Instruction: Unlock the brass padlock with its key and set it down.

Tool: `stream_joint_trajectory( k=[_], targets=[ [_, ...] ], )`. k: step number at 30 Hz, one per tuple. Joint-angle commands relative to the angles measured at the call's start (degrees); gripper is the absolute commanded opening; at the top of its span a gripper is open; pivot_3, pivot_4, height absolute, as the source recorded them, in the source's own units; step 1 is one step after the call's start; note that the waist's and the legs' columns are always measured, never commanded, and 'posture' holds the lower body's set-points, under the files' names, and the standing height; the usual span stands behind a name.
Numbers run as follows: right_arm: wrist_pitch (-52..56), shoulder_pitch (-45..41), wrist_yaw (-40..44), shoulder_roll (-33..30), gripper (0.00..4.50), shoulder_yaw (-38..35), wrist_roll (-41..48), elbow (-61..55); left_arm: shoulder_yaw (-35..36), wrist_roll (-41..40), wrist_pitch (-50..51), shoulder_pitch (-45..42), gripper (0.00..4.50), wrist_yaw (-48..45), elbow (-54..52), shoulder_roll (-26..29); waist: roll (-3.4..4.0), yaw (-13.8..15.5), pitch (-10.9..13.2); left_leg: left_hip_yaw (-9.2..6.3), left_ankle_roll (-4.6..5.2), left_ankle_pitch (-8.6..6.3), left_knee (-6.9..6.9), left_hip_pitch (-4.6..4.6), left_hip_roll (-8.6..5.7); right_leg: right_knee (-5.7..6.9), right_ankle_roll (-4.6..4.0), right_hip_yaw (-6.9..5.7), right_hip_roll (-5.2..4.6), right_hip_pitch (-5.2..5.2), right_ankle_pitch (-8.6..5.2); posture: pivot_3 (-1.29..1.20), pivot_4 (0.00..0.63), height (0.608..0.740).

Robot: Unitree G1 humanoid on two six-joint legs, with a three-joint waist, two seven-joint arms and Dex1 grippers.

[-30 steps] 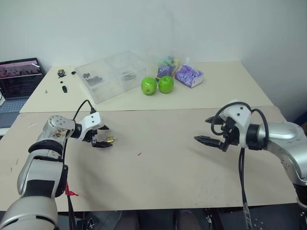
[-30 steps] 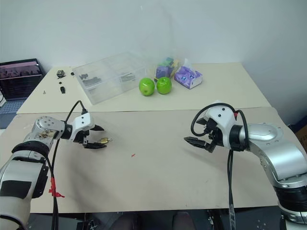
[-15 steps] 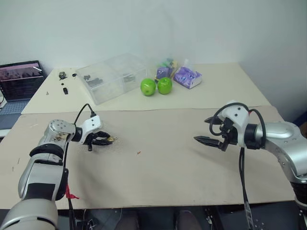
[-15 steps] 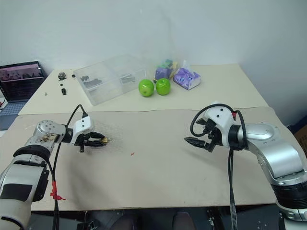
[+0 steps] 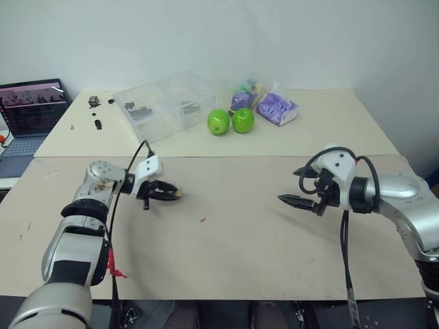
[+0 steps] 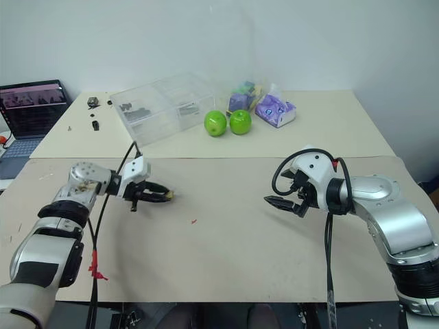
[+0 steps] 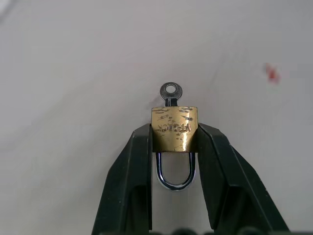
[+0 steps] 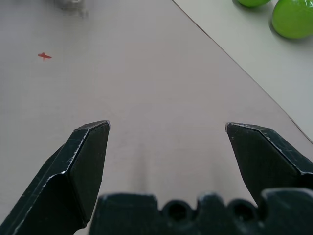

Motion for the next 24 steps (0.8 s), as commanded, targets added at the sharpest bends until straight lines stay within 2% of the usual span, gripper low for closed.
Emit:
stream_joint_trajectory(
  k=[1, 4, 7, 13, 18, 24],
  targets=[
    [-2.0, -0.7, 0.3, 0.3, 4.5, -1.2, 0.4, -1.6, 1.0, -4.8, 6.3, 1.1, 0.84, -2.1, -11.9, -0.5, 0.0, -0.2, 0.0, 0.0, 0.05, -0.03, -0.01, 0.02, 0.01, 0.0, 0.0, -0.01, 0.0, 0.0, 0.0, 0.0, 0.15, 0.74],
    [-0.9, -0.6, 2.1, 0.1, 4.5, -2.5, 2.9, -2.6, 0.2, -7.1, 11.0, 3.3, 0.84, -2.3, -21.9, -1.0, 0.0, -0.6, 0.0, 0.02, 0.08, -0.05, -0.04, 0.09, 0.02, 0.0, -0.01, 0.03, 0.01, 0.02, 0.0, 0.0, 0.15, 0.74],
    [0.5, -2.4, 2.8, 0.8, 4.5, -4.1, 6.2, -3.5, -1.6, -7.3, 11.5, 5.7, 0.84, -2.3, -28.3, -1.1, -0.01, -1.0, 0.0, 0.04, 0.08, -0.05, -0.04, 0.22, 0.06, -0.01, -0.02, 0.04, 0.05, 0.11, -0.01, 0.0, 0.15, 0.74],
    [-7.2, -1.1, 4.7, -1.4, 4.5, -0.6, 1.1, -3.7, -3.9, -9.8, 15.7, 7.6, 0.84, -1.3, -36.5, -3.1, 0.01, -1.2, 0.0, 0.07, 0.1, -0.06, -0.03, 0.28, 0.11, -0.03, -0.03, 0.09, 0.11, 0.17, -0.02, 0.0, 0.15, 0.74],
    [-15.8, 0.2, 5.2, -1.1, 4.5, 2.6, -4.3, -4.5, -5.5, -10.7, 17.0, 8.4, 0.84, -1.4, -39.0, -3.6, 0.0, -1.1, 0.0, 0.07, 0.14, -0.08, -0.02, 0.26, 0.09, -0.05, -0.03, 0.1, 0.11, 0.16, -0.01, 0.0, 0.15, 0.74],
    [-28.4, 6.7, 5.2, -1.6, 4.5, 4.1, -12.4, -3.3, -5.9, -12.3, 19.7, 8.0, 0.84, -1.2, -39.6, -4.1, 0.0, -1.0, 0.0, 0.08, 0.14, -0.08, -0.01, 0.27, 0.1, -0.05, -0.03, 0.1, 0.12, 0.17, -0.02, 0.0, 0.15, 0.74]
  ],
)
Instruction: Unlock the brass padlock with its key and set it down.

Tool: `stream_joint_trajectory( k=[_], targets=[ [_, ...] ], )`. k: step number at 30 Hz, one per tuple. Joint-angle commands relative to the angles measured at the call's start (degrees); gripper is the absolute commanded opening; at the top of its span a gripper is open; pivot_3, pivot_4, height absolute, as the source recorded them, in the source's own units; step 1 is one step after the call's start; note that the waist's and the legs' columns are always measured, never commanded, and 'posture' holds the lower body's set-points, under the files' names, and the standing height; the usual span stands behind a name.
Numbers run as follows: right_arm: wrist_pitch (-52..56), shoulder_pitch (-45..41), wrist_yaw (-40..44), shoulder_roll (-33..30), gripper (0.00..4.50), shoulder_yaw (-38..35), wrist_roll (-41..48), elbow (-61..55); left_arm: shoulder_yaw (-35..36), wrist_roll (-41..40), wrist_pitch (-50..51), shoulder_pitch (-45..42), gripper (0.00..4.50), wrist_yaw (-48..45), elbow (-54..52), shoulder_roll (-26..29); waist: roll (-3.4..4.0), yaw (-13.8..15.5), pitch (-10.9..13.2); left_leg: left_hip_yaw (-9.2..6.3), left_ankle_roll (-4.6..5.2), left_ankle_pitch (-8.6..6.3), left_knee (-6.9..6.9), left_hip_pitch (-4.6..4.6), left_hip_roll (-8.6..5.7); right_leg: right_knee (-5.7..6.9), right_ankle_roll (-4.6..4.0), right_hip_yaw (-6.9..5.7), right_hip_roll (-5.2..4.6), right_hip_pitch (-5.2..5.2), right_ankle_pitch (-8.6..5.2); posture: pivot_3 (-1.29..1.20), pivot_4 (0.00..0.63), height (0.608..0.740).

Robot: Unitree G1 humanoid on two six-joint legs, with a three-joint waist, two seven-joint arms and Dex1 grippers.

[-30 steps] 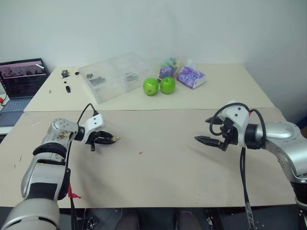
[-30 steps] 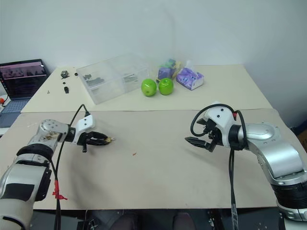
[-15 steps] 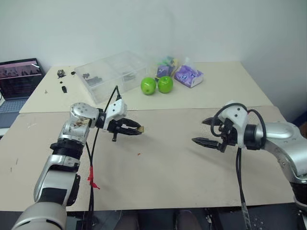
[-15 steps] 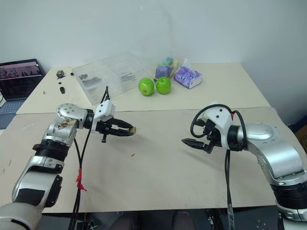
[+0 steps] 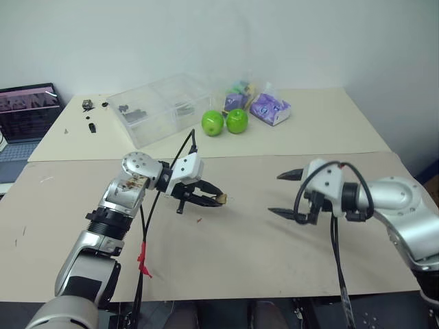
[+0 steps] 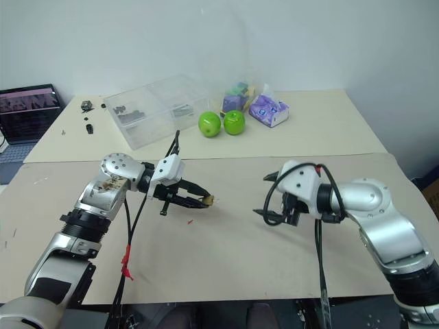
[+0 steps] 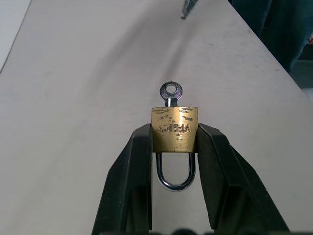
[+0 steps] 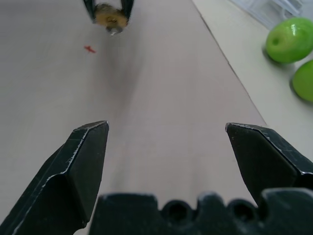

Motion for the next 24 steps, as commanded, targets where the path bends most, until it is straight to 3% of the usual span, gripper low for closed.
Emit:
stream_joint_trajectory(
  k=[1, 8, 22, 23, 24],
  targets=[
    [-11.3, 2.2, -1.2, -0.5, 4.5, -0.2, -6.6, 0.1, 0.3, -2.6, 2.4, -0.7, 0.84, 0.1, -2.1, -0.2, 0.0, 0.1, 0.0, 0.01, 0.0, 0.0, 0.01, 0.0, 0.0, 0.0, 0.0, 0.01, 0.0, 0.0, 0.0, 0.0, 0.15, 0.74],
    [-25.6, 5.0, -5.2, 2.8, 4.5, 0.8, -14.6, 0.7, 0.4, -3.6, 4.4, -0.8, 0.84, 1.3, -1.4, -1.1, 0.0, 0.1, 0.0, 0.03, -0.01, 0.0, 0.01, 0.03, 0.0, -0.02, 0.0, 0.02, 0.0, 0.01, 0.0, 0.0, 0.15, 0.74],
    [-35.2, -0.3, -8.3, 9.4, 4.5, 5.0, -22.6, 2.7, -1.8, -2.7, 3.8, -0.9, 0.84, 6.1, -3.7, -4.8, 0.0, 0.9, 0.0, 0.04, -0.03, 0.02, 0.05, 0.06, -0.01, -0.05, -0.02, 0.04, 0.02, 0.07, 0.0, 0.0, 0.15, 0.74],
    [-35.6, -0.5, -8.3, 9.6, 3.98, 5.1, -22.9, 3.1, -1.9, -2.9, 4.3, -0.8, 0.82, 6.2, -4.4, -4.8, 0.0, 1.0, 0.0, 0.04, -0.03, 0.01, 0.05, 0.06, -0.01, -0.04, -0.02, 0.04, 0.01, 0.07, 0.0, 0.0, 0.15, 0.74],
    [-35.7, -0.6, -8.3, 9.8, 3.98, 5.2, -23.0, 3.3, -2.1, -3.2, 4.8, -0.6, 0.82, 6.2, -5.2, -4.7, 0.0, 1.0, 0.0, 0.04, -0.03, 0.01, 0.05, 0.05, -0.01, -0.05, -0.02, 0.04, 0.02, 0.07, 0.0, 0.0, 0.15, 0.74]
  ],
)
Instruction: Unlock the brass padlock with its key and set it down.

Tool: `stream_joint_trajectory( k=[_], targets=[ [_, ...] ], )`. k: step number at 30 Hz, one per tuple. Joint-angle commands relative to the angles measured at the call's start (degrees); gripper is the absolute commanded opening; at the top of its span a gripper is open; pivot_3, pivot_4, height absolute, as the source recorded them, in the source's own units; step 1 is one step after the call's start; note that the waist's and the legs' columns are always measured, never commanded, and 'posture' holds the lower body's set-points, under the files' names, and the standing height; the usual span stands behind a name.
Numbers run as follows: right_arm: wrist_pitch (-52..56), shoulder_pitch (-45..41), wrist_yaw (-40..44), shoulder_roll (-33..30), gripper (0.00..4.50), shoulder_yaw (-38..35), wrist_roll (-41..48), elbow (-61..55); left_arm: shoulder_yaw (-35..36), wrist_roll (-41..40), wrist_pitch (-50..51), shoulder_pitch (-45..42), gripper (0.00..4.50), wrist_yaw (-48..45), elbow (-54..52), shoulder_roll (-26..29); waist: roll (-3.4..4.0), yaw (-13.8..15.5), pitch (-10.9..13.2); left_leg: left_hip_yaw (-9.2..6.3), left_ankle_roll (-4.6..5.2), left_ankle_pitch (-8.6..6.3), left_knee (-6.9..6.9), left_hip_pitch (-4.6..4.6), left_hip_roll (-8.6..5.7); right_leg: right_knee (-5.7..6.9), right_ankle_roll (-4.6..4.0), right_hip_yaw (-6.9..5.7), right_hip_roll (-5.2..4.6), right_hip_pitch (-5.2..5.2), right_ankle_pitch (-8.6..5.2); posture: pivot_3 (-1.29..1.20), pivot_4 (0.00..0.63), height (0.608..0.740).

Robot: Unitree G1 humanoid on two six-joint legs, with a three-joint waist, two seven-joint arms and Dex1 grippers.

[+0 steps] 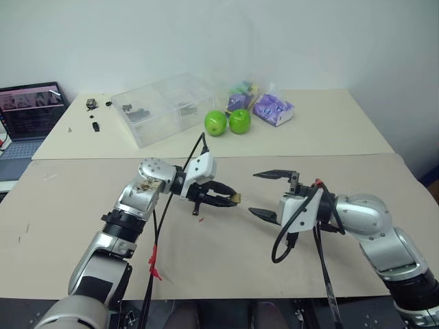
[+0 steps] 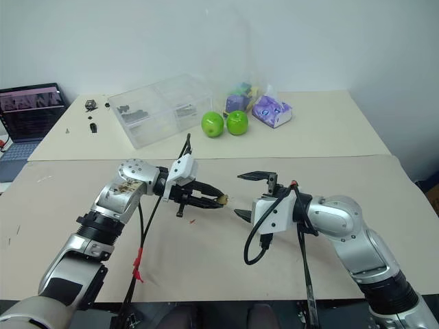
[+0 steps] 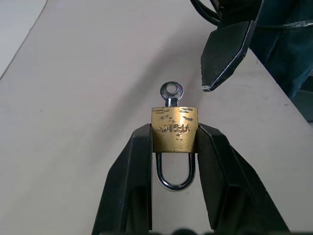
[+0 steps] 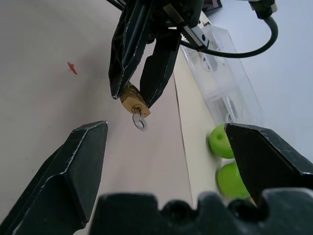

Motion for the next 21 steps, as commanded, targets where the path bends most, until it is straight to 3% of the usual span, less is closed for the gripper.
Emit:
stream_joint_trajectory(
  k=[1, 9, 10, 13, 16, 19, 21],
  targets=[
    [-2.0, -1.3, -0.9, 0.8, 3.98, -0.1, -0.6, 0.0, -0.1, -1.4, 1.4, -0.5, 0.82, 0.2, -4.2, 0.2, 0.0, 0.1, 0.0, 0.0, 0.0, 0.0, 0.0, 0.0, 0.0, 0.01, 0.0, 0.0, 0.0, 0.0, 0.0, 0.0, 0.15, 0.74],
    [-2.9, -2.3, -0.5, 1.6, 3.98, 0.2, -0.6, 1.8, -0.1, -2.0, 4.1, -0.7, 0.82, 0.4, -6.7, 0.4, 0.0, 0.0, 0.0, 0.0, 0.0, 0.0, 0.0, 0.02, 0.0, 0.01, -0.03, 0.01, 0.01, 0.01, -0.01, 0.0, 0.15, 0.74],
    [-2.9, -2.5, -0.5, 1.6, 3.46, 0.1, -0.5, 1.9, -0.1, -2.1, 4.4, -0.7, 0.82, 0.4, -6.9, 0.5, 0.0, -0.1, 0.0, 0.0, 0.0, 0.0, 0.0, 0.02, 0.0, 0.01, -0.03, 0.01, 0.01, 0.01, -0.01, 0.0, 0.15, 0.74],
    [-3.4, -2.7, -1.2, 1.8, 2.56, -0.5, -1.0, 2.0, -0.1, -2.4, 4.8, -0.7, 0.82, 0.4, -7.3, 0.8, 0.0, -0.1, 0.0, 0.0, 0.0, 0.0, 0.0, 0.02, 0.0, 0.01, -0.03, 0.02, 0.01, 0.01, -0.01, 0.0, 0.15, 0.74],
    [-3.1, -2.6, -0.9, 1.6, 2.56, -0.7, -0.2, 1.9, 0.1, -2.7, 5.5, -1.0, 0.82, 0.6, -7.6, 1.1, 0.0, 0.0, 0.0, 0.0, 0.0, 0.0, 0.0, 0.02, 0.0, 0.01, -0.03, 0.02, 0.01, 0.01, 0.0, 0.0, 0.15, 0.74],
    [-2.9, -2.4, -0.9, 1.6, 1.9, -1.0, 0.2, 1.5, 0.2, -2.9, 5.8, -1.0, 0.82, 0.8, -7.8, 1.3, 0.01, 0.0, 0.0, 0.0, 0.0, 0.0, 0.0, 0.02, 0.0, 0.01, -0.04, 0.02, 0.01, 0.01, -0.01, 0.0, 0.15, 0.74],
    [-2.9, -2.2, -1.2, 1.5, 1.22, -1.3, -0.1, 1.0, 0.5, -2.8, 4.9, -0.8, 0.82, 1.4, -8.1, 1.5, 0.0, 0.0, 0.0, 0.0, 0.0, 0.0, 0.0, 0.02, 0.0, 0.01, -0.04, 0.02, 0.01, 0.01, -0.01, 0.0, 0.15, 0.74]
  ],
)
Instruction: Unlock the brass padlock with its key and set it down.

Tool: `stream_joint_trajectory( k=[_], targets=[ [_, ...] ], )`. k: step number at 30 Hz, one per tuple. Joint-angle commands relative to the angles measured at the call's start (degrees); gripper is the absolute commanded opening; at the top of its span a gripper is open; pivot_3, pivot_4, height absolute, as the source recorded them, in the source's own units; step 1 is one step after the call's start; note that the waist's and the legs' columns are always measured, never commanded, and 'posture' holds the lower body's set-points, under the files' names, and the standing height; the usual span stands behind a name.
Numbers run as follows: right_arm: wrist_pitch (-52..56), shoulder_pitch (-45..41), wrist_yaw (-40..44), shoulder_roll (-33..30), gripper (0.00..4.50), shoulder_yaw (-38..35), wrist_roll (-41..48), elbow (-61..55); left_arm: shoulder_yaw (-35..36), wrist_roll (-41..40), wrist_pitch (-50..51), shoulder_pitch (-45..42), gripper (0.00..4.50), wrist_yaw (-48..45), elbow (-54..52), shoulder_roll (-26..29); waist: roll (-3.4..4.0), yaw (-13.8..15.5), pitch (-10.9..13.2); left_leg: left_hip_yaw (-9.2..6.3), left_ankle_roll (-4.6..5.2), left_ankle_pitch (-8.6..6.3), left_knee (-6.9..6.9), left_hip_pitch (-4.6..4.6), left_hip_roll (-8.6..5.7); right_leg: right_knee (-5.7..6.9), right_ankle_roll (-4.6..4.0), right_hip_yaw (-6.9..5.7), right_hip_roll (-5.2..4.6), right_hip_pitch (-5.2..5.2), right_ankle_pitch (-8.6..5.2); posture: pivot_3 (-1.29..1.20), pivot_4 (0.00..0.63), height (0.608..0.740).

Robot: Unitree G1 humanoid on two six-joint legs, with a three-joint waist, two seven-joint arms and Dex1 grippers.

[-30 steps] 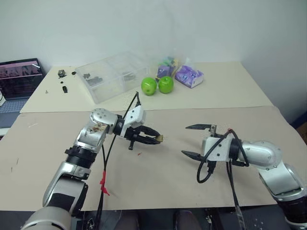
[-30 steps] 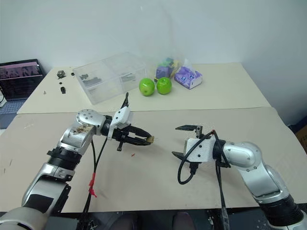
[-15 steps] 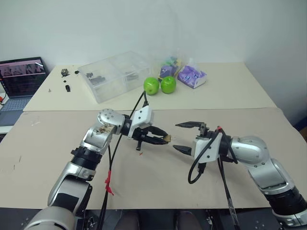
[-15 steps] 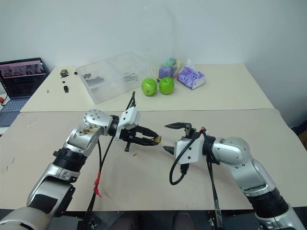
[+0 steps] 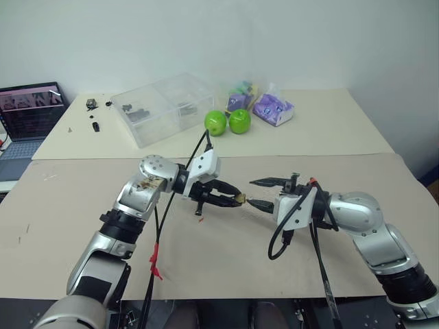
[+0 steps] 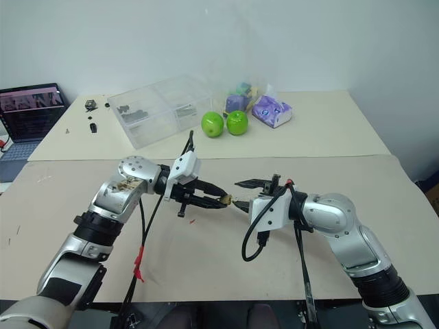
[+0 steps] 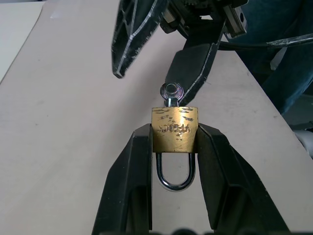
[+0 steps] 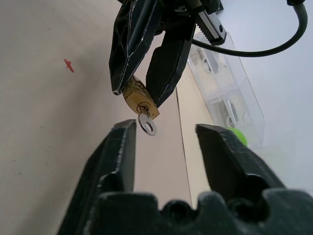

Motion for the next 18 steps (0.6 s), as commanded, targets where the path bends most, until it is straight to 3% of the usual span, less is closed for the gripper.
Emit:
stream_joint_trajectory(
  k=[1, 18],
  targets=[
    [-0.9, -0.5, -1.2, 0.1, 0.83, -2.2, 0.6, -2.3, 1.2, -1.0, -0.7, -0.9, 0.82, 1.1, -2.8, 0.7, 0.0, 0.0, 0.0, 0.0, 0.0, 0.0, 0.0, 0.0, 0.0, 0.0, 0.0, 0.0, 0.0, 0.0, 0.0, 0.0, 0.15, 0.74],
    [-0.5, 0.8, 0.2, -0.3, 0.83, -2.7, 2.6, -5.1, 1.6, -1.7, -2.1, -0.2, 0.82, 1.7, -1.5, 1.8, 0.0, 0.0, 0.0, 0.0, 0.0, 0.0, 0.0, 0.0, 0.0, 0.0, -0.01, 0.0, 0.0, 0.0, 0.0, 0.0, 0.15, 0.74]
  ],
)
